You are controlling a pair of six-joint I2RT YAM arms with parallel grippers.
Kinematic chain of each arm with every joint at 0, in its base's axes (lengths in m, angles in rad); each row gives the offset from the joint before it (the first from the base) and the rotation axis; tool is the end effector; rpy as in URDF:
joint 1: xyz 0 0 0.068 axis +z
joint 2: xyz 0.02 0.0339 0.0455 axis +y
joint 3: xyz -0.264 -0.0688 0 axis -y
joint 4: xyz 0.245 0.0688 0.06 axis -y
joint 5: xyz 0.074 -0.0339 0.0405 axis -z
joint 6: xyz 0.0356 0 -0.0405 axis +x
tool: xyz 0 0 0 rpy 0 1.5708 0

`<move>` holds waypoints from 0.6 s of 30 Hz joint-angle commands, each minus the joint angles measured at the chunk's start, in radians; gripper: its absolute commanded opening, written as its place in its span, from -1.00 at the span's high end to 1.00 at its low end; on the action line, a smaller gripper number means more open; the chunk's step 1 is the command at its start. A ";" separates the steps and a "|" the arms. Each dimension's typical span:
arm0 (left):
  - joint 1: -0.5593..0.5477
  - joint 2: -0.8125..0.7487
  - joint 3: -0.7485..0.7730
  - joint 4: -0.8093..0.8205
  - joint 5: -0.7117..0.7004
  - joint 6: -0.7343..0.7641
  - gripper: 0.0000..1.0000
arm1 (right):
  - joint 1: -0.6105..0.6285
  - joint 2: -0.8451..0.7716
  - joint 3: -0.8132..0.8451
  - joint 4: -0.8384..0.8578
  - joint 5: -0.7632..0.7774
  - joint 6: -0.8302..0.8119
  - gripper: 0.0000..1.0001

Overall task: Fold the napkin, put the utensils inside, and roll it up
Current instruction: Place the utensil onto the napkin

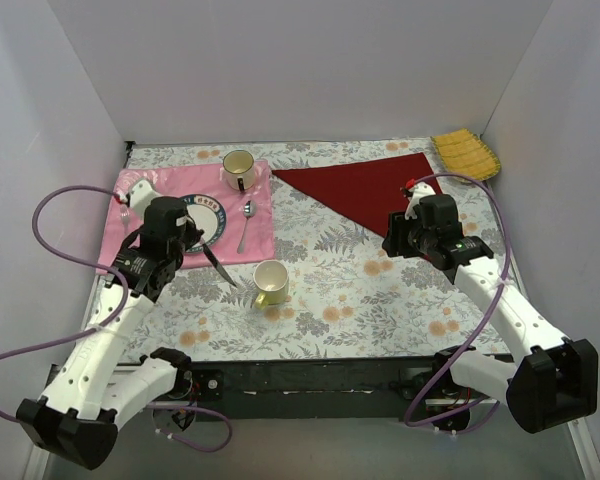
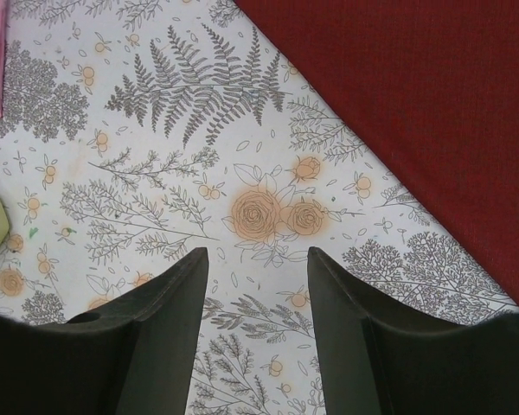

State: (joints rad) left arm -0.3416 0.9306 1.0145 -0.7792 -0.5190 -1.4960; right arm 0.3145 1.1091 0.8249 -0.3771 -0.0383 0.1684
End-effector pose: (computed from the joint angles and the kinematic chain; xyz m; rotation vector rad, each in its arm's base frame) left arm 0.1774 -0.0443 0.3383 -1.4171 1.6796 -0.4600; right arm 0.2286 0.0758 0.2715 -0.1851 2.2414 0.3047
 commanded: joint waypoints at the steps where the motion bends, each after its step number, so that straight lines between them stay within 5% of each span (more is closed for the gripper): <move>1: 0.003 0.035 0.090 0.396 0.327 0.506 1.00 | 0.001 -0.022 0.056 -0.005 -0.031 -0.006 -0.16; 6: -0.031 0.302 0.266 0.443 0.517 0.803 1.00 | 0.003 -0.054 0.074 -0.013 0.011 0.035 -0.16; 18: -0.319 0.603 0.257 0.701 0.663 1.606 1.00 | 0.001 -0.229 0.106 -0.054 0.255 0.080 -0.21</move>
State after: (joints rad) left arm -0.6292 1.4723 1.2385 -0.1734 0.0441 -0.2539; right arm 0.3145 0.9230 0.8783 -0.4107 0.1127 0.2264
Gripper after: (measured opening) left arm 0.076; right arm 0.595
